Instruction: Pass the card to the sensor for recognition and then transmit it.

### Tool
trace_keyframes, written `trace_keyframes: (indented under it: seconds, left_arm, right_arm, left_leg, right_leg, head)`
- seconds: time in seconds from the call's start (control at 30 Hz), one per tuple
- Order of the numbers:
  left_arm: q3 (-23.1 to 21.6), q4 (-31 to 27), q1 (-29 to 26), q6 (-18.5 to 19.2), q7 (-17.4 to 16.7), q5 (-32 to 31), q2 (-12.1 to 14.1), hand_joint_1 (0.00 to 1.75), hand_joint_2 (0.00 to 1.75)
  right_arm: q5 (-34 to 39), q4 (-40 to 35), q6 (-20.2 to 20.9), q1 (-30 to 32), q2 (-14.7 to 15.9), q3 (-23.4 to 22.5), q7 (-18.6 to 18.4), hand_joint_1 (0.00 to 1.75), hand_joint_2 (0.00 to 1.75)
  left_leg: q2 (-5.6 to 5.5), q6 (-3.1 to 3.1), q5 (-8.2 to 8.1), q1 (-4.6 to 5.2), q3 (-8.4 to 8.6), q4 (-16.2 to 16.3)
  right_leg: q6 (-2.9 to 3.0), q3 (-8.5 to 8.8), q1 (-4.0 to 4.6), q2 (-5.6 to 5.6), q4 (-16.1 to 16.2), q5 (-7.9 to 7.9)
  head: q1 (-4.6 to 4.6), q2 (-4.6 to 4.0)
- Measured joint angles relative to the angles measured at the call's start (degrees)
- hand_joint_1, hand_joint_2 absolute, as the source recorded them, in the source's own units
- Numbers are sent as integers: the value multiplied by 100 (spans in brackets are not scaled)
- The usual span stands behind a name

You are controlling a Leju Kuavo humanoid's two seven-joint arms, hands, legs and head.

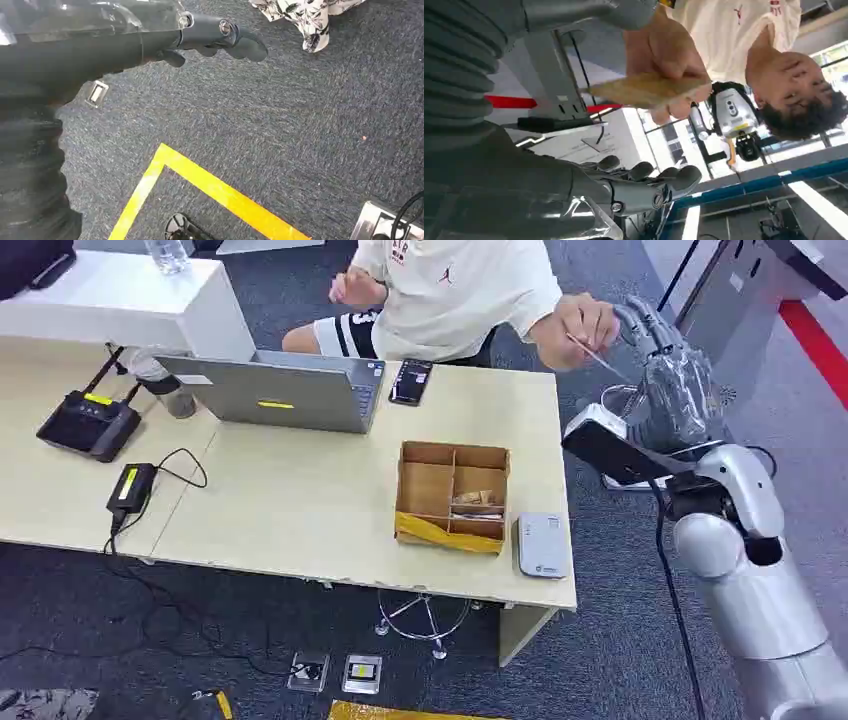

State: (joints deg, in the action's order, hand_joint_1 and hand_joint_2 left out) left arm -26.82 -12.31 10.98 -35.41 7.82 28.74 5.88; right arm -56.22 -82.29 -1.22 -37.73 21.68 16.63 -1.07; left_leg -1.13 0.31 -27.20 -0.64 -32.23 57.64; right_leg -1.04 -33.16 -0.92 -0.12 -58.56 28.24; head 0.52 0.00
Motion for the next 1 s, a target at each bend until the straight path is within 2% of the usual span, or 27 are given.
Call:
trace_keyframes:
  seconds: [0.6, 0.63, 0.67, 0.7, 0.73, 0.77, 1.0]
  left_arm:
    - [-144, 0, -2, 2, -28, -120, 15, 0, 175]
    - [-148, 0, -1, 2, -33, -125, 15, 0, 175]
    - [-155, 0, -1, 2, -35, -131, 15, 0, 175]
    - [-162, 0, 0, 2, -35, -136, 15, 0, 175]
    - [-175, 0, 1, 2, -39, -140, 15, 0, 175]
    - [-177, 0, 1, 2, -42, -142, 13, 0, 175]
    - [-205, 0, 3, 2, -48, -157, 13, 0, 175]
  right_arm:
    - [-288, 188, 162, 415, -61, -72, -107, 2, 175]
    - [-297, 188, 166, 423, -61, -90, -114, 12, 175]
    - [-303, 188, 177, 433, -61, -101, -116, 93, 175]
    - [-315, 188, 179, 447, -59, -103, -122, 93, 175]
    - [-332, 188, 190, 468, -59, -107, -125, 159, 175]
    - [-339, 188, 195, 492, -59, -109, -127, 175, 175]
    - [-367, 175, 236, 584, -59, -181, -164, 175, 175]
  left_leg:
    - [2, 0, 0, 0, 2, 0]
    - [3, 0, 0, 0, 2, 0]
    - [4, 0, 0, 0, 3, 1]
    - [5, 0, 0, 0, 4, 1]
    - [6, 0, 0, 0, 4, 1]
    - [6, 0, 0, 0, 4, 1]
    - [6, 0, 0, 0, 3, 1]
  right_leg:
    - [0, 0, 0, 3, 1, 0]
    - [0, 0, 0, 5, 1, 0]
    - [0, 0, 0, 7, 1, 0]
    - [0, 0, 0, 8, 1, 0]
    - [0, 0, 0, 9, 1, 0]
    - [0, 0, 0, 9, 1, 0]
    - [0, -1, 0, 9, 1, 0]
  head:
    - [2, 0]
    - [0, 0]
    - [2, 0]
    - [2, 0]
    - [2, 0]
    - [2, 0]
    - [0, 0]
